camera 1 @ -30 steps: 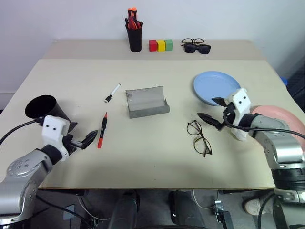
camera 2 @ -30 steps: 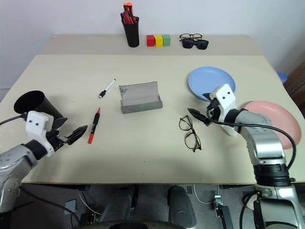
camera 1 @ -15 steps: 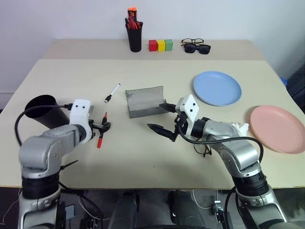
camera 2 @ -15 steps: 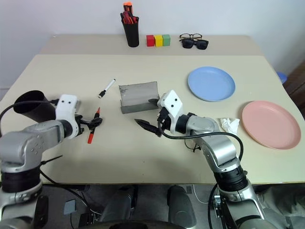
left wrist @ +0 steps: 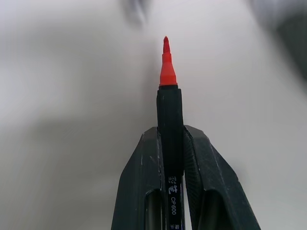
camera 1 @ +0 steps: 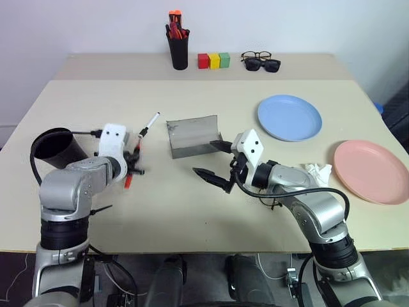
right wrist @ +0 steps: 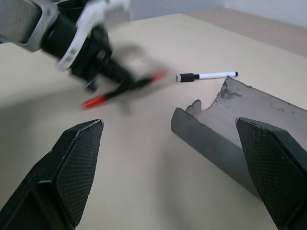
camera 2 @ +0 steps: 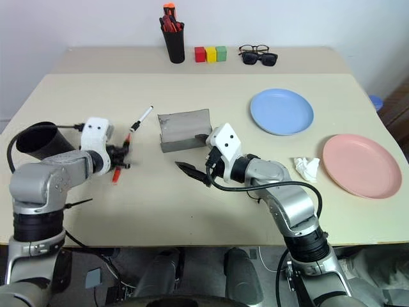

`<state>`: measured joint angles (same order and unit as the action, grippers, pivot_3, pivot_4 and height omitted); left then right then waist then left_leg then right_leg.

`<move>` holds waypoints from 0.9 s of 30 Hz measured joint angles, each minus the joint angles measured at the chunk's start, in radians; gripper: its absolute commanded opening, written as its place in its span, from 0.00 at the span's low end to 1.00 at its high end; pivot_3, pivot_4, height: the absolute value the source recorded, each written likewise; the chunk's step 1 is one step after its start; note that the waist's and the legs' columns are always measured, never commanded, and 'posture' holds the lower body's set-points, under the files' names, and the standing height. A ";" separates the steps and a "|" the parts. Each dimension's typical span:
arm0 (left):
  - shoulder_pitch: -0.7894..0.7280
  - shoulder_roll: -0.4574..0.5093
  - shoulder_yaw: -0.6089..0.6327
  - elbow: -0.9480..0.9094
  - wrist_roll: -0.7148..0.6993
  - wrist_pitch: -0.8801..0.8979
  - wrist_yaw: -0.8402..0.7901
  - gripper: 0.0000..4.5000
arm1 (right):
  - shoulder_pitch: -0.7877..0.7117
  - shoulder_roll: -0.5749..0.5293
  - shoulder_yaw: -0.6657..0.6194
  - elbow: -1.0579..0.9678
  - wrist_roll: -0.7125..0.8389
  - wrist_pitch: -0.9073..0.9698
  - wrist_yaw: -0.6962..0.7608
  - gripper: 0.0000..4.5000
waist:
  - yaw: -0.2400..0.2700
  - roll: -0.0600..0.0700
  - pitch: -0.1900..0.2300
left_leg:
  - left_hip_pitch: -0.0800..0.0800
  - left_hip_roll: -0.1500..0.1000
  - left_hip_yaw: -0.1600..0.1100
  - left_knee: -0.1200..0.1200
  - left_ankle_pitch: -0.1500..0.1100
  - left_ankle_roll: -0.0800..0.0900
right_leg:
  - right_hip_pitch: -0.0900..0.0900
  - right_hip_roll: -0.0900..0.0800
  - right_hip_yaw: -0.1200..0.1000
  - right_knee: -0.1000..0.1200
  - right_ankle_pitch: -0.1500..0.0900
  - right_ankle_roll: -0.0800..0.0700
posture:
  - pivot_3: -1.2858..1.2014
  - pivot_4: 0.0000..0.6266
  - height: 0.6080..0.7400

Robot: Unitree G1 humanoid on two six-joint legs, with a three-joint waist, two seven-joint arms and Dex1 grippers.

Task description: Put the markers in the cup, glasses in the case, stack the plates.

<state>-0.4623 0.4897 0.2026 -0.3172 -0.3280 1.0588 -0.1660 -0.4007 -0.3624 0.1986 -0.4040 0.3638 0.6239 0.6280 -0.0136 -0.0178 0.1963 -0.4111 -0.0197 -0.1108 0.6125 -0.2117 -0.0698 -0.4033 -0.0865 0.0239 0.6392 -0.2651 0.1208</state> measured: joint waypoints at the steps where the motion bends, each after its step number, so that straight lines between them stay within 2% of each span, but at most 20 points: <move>1: -0.017 -0.006 0.031 -0.015 0.000 -0.081 -0.002 0.01 | -0.008 0.004 0.001 0.003 0.000 -0.003 0.000 1.00 | 0.001 0.000 0.000 | -0.001 0.000 0.000 0.000 0.000 0.000 | -0.001 0.000 0.000 0.000 0.000 0.000 | 0.52 0.24 1.00; 5: -0.097 -0.030 0.238 -0.058 -0.050 -0.351 -0.002 0.01 | -0.049 0.019 0.005 0.027 0.001 -0.023 0.008 1.00 | -0.007 0.000 0.000 | 0.000 0.000 0.001 0.000 0.000 0.000 | -0.001 0.000 0.000 0.000 0.000 0.000 | 0.52 0.24 1.00; 9: -0.026 0.049 0.322 -0.029 0.101 -0.557 0.093 0.01 | -0.079 0.039 0.007 0.067 0.002 -0.035 0.019 1.00 | -0.011 0.000 0.000 | 0.001 0.000 0.001 -0.001 0.000 0.000 | -0.001 0.000 0.001 0.003 0.000 0.000 | 0.52 0.24 1.00; 15: 0.121 0.017 0.348 -0.002 0.157 -0.657 0.128 0.01 | -0.099 0.071 0.033 0.085 0.003 -0.046 0.045 1.00 | 0.001 -0.002 -0.001 | 0.001 -0.001 0.001 0.001 0.000 0.000 | 0.000 0.000 0.001 0.003 0.000 0.000 | 0.52 0.24 1.00; 19: 0.146 -0.019 0.338 -0.002 0.158 -0.659 0.136 0.01 | -0.100 0.071 0.033 0.086 0.002 -0.050 0.052 1.00 | -0.001 -0.002 -0.001 | 0.001 -0.001 0.001 0.001 0.000 0.000 | 0.000 0.000 0.000 0.004 0.000 0.000 | 0.52 0.24 1.00; 25: 0.174 -0.057 0.293 -0.018 0.165 -0.640 0.158 0.64 | -0.100 0.069 0.033 0.086 0.002 -0.050 0.060 1.00 | -0.007 -0.002 -0.001 | 0.001 0.000 0.001 0.001 0.000 0.000 | -0.001 0.000 0.001 0.006 0.000 0.000 | 0.52 0.24 1.00; 27: 0.171 -0.057 0.287 -0.018 0.163 -0.632 0.160 0.64 | -0.100 0.069 0.033 0.086 0.002 -0.050 0.060 1.00 | -0.007 -0.002 -0.001 | 0.001 0.000 0.001 0.001 0.000 0.000 | -0.001 0.000 0.001 0.006 0.000 0.000 | 0.52 0.24 1.00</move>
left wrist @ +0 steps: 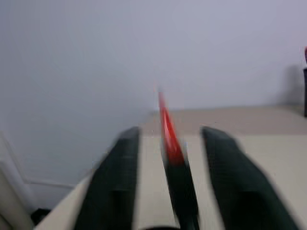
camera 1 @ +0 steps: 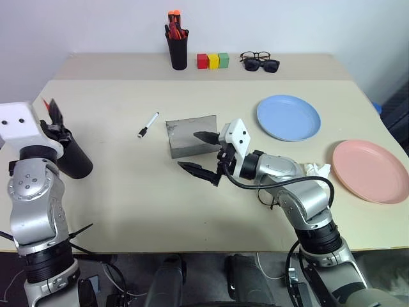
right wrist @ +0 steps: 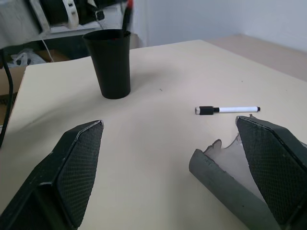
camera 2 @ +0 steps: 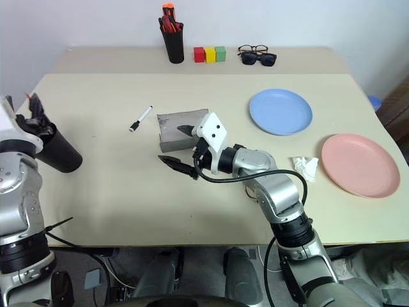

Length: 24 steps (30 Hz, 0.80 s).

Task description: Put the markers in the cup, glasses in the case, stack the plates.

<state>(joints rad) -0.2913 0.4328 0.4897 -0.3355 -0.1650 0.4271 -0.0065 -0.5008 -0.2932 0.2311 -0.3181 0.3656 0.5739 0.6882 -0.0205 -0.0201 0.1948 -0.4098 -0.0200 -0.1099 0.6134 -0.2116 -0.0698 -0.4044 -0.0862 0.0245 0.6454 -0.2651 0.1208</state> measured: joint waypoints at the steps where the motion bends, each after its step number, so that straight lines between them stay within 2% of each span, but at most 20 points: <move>1: -0.006 0.000 -0.001 0.000 -0.003 0.002 0.000 0.64 | 0.000 0.000 0.000 0.000 0.000 0.000 0.000 1.00 | 0.001 0.000 0.000 | 0.000 0.000 0.000 0.000 0.000 0.000 | 0.000 0.000 0.000 0.000 0.000 0.000 | 0.52 0.24 1.00; 5: -0.081 0.004 -0.026 -0.008 -0.028 0.047 -0.016 0.64 | 0.000 -0.004 -0.002 0.000 -0.001 0.000 -0.001 1.00 | 0.004 0.000 0.000 | 0.000 0.000 0.000 0.000 0.000 0.000 | 0.000 0.000 0.000 0.000 0.000 0.000 | 0.52 0.24 1.00; 8: -0.210 0.059 -0.154 -0.001 -0.048 0.152 -0.098 0.82 | -0.003 -0.002 -0.002 0.001 -0.001 0.000 -0.001 1.00 | 0.009 -0.001 0.000 | 0.000 -0.001 -0.001 0.001 0.000 0.000 | 0.002 0.000 -0.001 0.000 0.000 0.000 | 0.52 0.24 1.00; 9: -0.249 0.078 -0.211 0.008 -0.045 0.194 -0.124 0.93 | -0.007 -0.002 -0.002 0.001 -0.001 -0.001 -0.001 1.00 | 0.005 -0.001 0.000 | 0.000 -0.001 0.000 0.001 0.000 0.000 | 0.002 -0.001 0.000 0.000 0.000 0.001 | 0.52 0.24 1.00; 10: -0.290 0.105 -0.281 0.042 -0.037 0.252 -0.153 0.98 | -0.010 -0.001 -0.002 0.004 -0.002 -0.002 -0.002 1.00 | 0.003 -0.001 0.000 | 0.000 -0.001 0.000 0.001 0.000 0.000 | 0.002 0.000 0.000 0.000 0.000 0.001 | 0.52 0.24 1.00; 12: -0.369 0.120 -0.394 0.172 -0.009 0.368 -0.180 0.98 | -0.014 0.000 -0.003 0.011 -0.007 -0.004 -0.006 1.00 | -0.004 0.001 0.000 | 0.002 0.000 0.000 0.000 0.000 0.000 | 0.001 0.001 0.000 0.002 0.000 0.000 | 0.52 0.24 1.00; 15: -0.450 0.109 -0.478 0.400 0.021 0.500 -0.194 0.98 | -0.016 0.004 -0.001 0.014 -0.009 -0.006 -0.012 1.00 | -0.028 0.000 0.000 | 0.001 0.001 -0.002 0.000 0.000 0.000 | -0.001 0.003 0.000 0.003 -0.001 0.000 | 0.52 0.24 1.00; 19: -0.610 0.071 -0.514 0.818 0.037 0.480 -0.262 0.98 | -0.014 0.002 -0.004 0.015 -0.011 -0.010 -0.025 1.00 | -0.027 0.000 0.001 | 0.000 0.001 -0.002 0.000 0.000 0.000 | -0.003 0.003 0.000 0.004 -0.001 0.000 | 0.52 0.24 1.00; 22: -0.681 0.065 -0.518 1.003 0.056 0.412 -0.312 0.98 | -0.011 0.001 -0.005 0.012 -0.011 -0.010 -0.035 1.00 | -0.023 0.000 0.001 | -0.001 0.001 -0.002 0.000 0.000 0.000 | -0.003 0.003 0.000 0.003 -0.001 0.000 | 0.52 0.24 1.00; 24: -0.733 0.054 -0.518 1.114 0.070 0.362 -0.339 0.86 | -0.004 -0.001 -0.006 0.008 -0.011 -0.010 -0.042 1.00 | -0.021 0.000 0.001 | -0.001 0.001 -0.002 0.000 0.000 0.000 | -0.002 0.003 0.000 0.003 -0.001 0.000 | 0.52 0.24 1.00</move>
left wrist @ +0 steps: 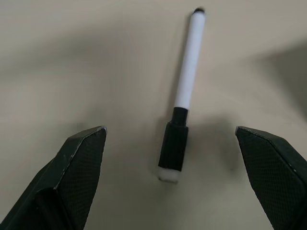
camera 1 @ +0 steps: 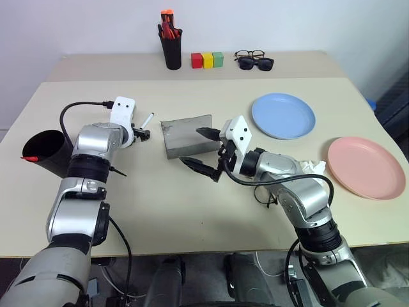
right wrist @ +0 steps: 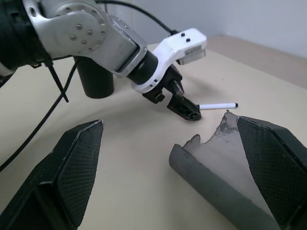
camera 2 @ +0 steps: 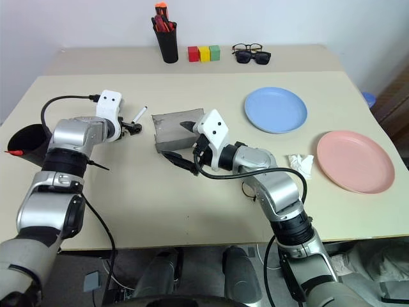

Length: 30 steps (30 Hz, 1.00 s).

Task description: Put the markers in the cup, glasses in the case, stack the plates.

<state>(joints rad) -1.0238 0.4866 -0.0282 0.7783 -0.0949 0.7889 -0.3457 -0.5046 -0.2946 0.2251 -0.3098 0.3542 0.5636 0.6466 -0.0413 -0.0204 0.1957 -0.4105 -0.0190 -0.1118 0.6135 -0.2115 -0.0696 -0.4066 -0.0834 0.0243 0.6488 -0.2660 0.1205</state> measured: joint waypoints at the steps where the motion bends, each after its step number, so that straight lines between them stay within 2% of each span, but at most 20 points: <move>1: -0.016 -0.003 0.000 0.034 0.004 -0.017 -0.008 0.80 | 0.001 0.001 0.000 -0.001 0.000 0.000 -0.003 1.00 | 0.000 0.000 0.000 | 0.000 0.000 0.000 0.000 0.000 0.000 | 0.000 0.000 0.000 0.000 0.000 0.000 | 0.52 0.24 1.00; 8: -0.083 -0.032 0.006 0.187 0.029 -0.107 -0.037 0.03 | 0.014 -0.003 0.000 -0.011 0.000 0.000 -0.021 1.00 | -0.004 0.000 0.000 | 0.001 0.000 0.000 0.000 0.000 0.000 | 0.000 0.000 0.000 0.001 0.000 0.000 | 0.52 0.24 1.00; 10: -0.083 -0.035 0.014 0.199 0.030 -0.141 -0.022 0.01 | 0.014 -0.004 0.000 -0.011 0.000 0.000 -0.022 1.00 | -0.004 0.000 0.000 | 0.001 0.000 0.000 0.000 0.000 0.000 | 0.000 0.000 0.000 0.001 0.000 0.000 | 0.52 0.24 1.00; 13: -0.043 -0.036 0.057 0.159 0.046 -0.377 0.091 0.01 | 0.014 -0.004 0.000 -0.013 0.001 0.000 -0.022 1.00 | -0.003 -0.001 0.000 | 0.000 0.000 0.000 0.000 0.000 0.000 | -0.001 -0.001 0.000 0.000 0.000 0.000 | 0.52 0.24 1.00; 15: 0.002 -0.034 0.126 0.027 0.051 -0.561 0.221 0.01 | 0.014 -0.008 -0.001 -0.015 0.001 0.000 -0.022 1.00 | -0.001 -0.002 0.001 | -0.002 0.000 0.000 0.000 0.000 -0.001 | -0.003 -0.001 0.000 0.000 0.000 0.000 | 0.52 0.24 1.00; 18: 0.082 -0.001 0.224 -0.257 0.040 -0.649 0.310 0.01 | 0.013 -0.011 -0.001 -0.019 0.001 0.000 -0.020 1.00 | -0.004 -0.001 0.001 | -0.003 0.000 0.002 -0.001 0.001 -0.001 | -0.004 -0.002 0.002 0.000 0.000 0.000 | 0.52 0.24 1.00; 21: 0.255 0.054 0.319 -0.590 0.050 -0.642 0.361 0.01 | 0.011 -0.014 -0.004 -0.019 0.003 0.000 -0.013 1.00 | -0.004 0.000 0.000 | -0.002 0.000 0.003 -0.001 0.001 -0.001 | -0.004 -0.002 0.002 0.000 0.000 0.000 | 0.52 0.24 1.00; 24: 0.479 0.041 0.477 -0.868 0.024 -0.516 0.412 0.01 | 0.008 -0.016 -0.008 -0.016 0.011 -0.001 -0.001 1.00 | -0.003 0.000 0.000 | -0.001 0.000 0.003 -0.001 0.000 -0.001 | -0.003 -0.002 0.002 0.001 0.000 0.000 | 0.52 0.24 1.00; 27: 0.600 0.018 0.539 -0.976 0.005 -0.431 0.421 0.01 | -0.002 0.000 -0.017 -0.003 0.032 0.000 0.013 1.00 | 0.013 -0.002 0.000 | 0.000 -0.001 0.000 0.002 0.001 -0.001 | 0.001 -0.002 -0.001 0.000 0.000 0.000 | 0.52 0.24 1.00; 30: 0.680 -0.012 0.550 -1.030 0.008 -0.418 0.427 0.01 | -0.033 0.041 -0.031 0.005 0.085 0.010 0.029 1.00 | 0.021 -0.002 -0.001 | 0.002 -0.001 0.001 0.002 0.000 -0.001 | 0.004 -0.002 0.000 -0.001 0.000 0.000 | 0.52 0.24 1.00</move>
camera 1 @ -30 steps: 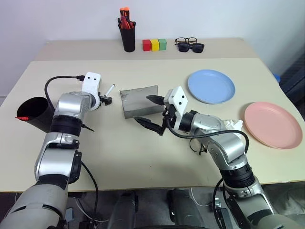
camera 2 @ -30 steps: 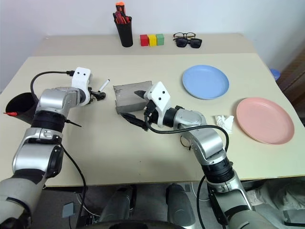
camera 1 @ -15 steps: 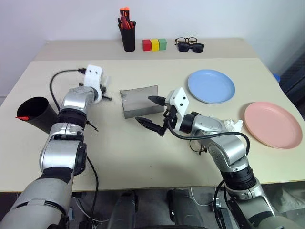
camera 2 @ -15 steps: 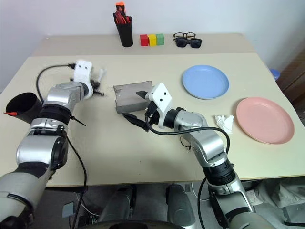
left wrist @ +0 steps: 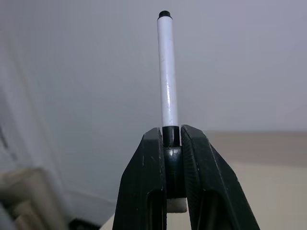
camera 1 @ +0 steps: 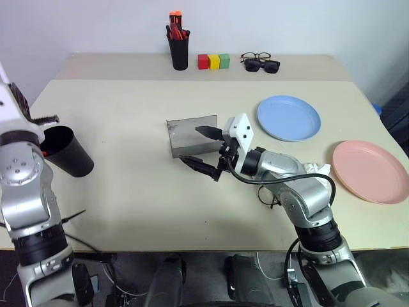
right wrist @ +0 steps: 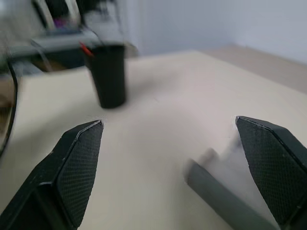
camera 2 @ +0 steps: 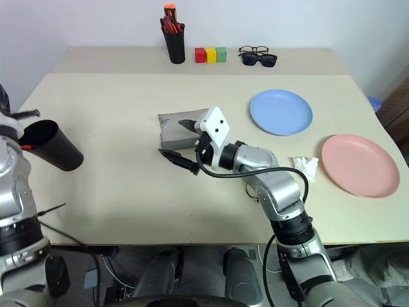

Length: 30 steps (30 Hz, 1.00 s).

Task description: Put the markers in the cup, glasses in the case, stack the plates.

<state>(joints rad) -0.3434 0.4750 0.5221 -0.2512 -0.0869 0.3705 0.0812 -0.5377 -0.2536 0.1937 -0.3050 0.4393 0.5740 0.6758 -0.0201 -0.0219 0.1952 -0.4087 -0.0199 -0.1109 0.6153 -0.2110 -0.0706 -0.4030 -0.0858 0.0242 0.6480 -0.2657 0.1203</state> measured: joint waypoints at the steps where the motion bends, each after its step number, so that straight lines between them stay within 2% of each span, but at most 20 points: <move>1: 0.018 -0.016 0.000 0.000 -0.001 0.008 0.005 0.01 | -0.014 0.007 -0.006 0.000 0.019 0.008 0.004 1.00 | 0.004 0.000 0.000 | 0.000 0.000 -0.001 0.000 0.000 0.000 | 0.000 0.000 -0.001 0.000 0.000 0.000 | 0.52 0.24 1.00; 7: 0.037 -0.054 -0.004 0.005 -0.003 0.017 0.010 0.01 | -0.025 0.004 -0.013 0.000 0.047 0.020 0.021 1.00 | 0.004 -0.001 0.000 | 0.000 0.000 -0.001 -0.001 0.000 0.000 | -0.001 0.000 -0.001 0.000 0.000 0.000 | 0.52 0.24 1.00; 11: 0.038 -0.077 -0.027 0.005 -0.004 0.036 0.012 0.38 | -0.021 -0.001 -0.013 0.000 0.046 0.020 0.020 1.00 | 0.000 -0.001 0.000 | 0.000 0.000 -0.001 -0.001 0.000 0.000 | -0.002 0.001 -0.001 0.000 0.000 0.000 | 0.52 0.24 1.00; 14: 0.038 -0.079 -0.036 0.005 -0.002 0.036 0.016 0.71 | -0.021 -0.002 -0.013 0.000 0.046 0.021 0.017 1.00 | 0.000 -0.001 0.000 | 0.000 0.000 -0.001 -0.001 0.000 0.000 | -0.002 0.001 -0.001 0.000 0.000 0.000 | 0.52 0.24 1.00; 26: 0.001 -0.098 -0.076 0.005 -0.031 0.031 -0.010 0.71 | -0.001 -0.020 -0.015 -0.005 0.046 0.027 -0.004 1.00 | 0.000 -0.001 0.000 | -0.001 0.000 -0.001 -0.001 0.000 0.000 | -0.002 0.001 -0.001 0.000 0.000 0.000 | 0.52 0.24 1.00; 30: -0.066 -0.104 -0.089 0.008 -0.053 0.076 -0.014 0.71 | 0.004 -0.023 -0.016 -0.006 0.046 0.027 -0.012 1.00 | 0.002 -0.001 0.000 | -0.001 0.000 -0.001 -0.001 0.000 0.000 | -0.001 0.001 -0.001 0.000 0.000 0.000 | 0.52 0.24 1.00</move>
<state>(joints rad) -0.4097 0.3710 0.4330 -0.2429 -0.1400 0.4462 0.0670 -0.5339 -0.2769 0.1782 -0.3112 0.4856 0.6008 0.6634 -0.0183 -0.0225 0.1949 -0.4093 -0.0196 -0.1118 0.6139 -0.2111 -0.0705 -0.4045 -0.0850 0.0235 0.6481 -0.2658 0.1201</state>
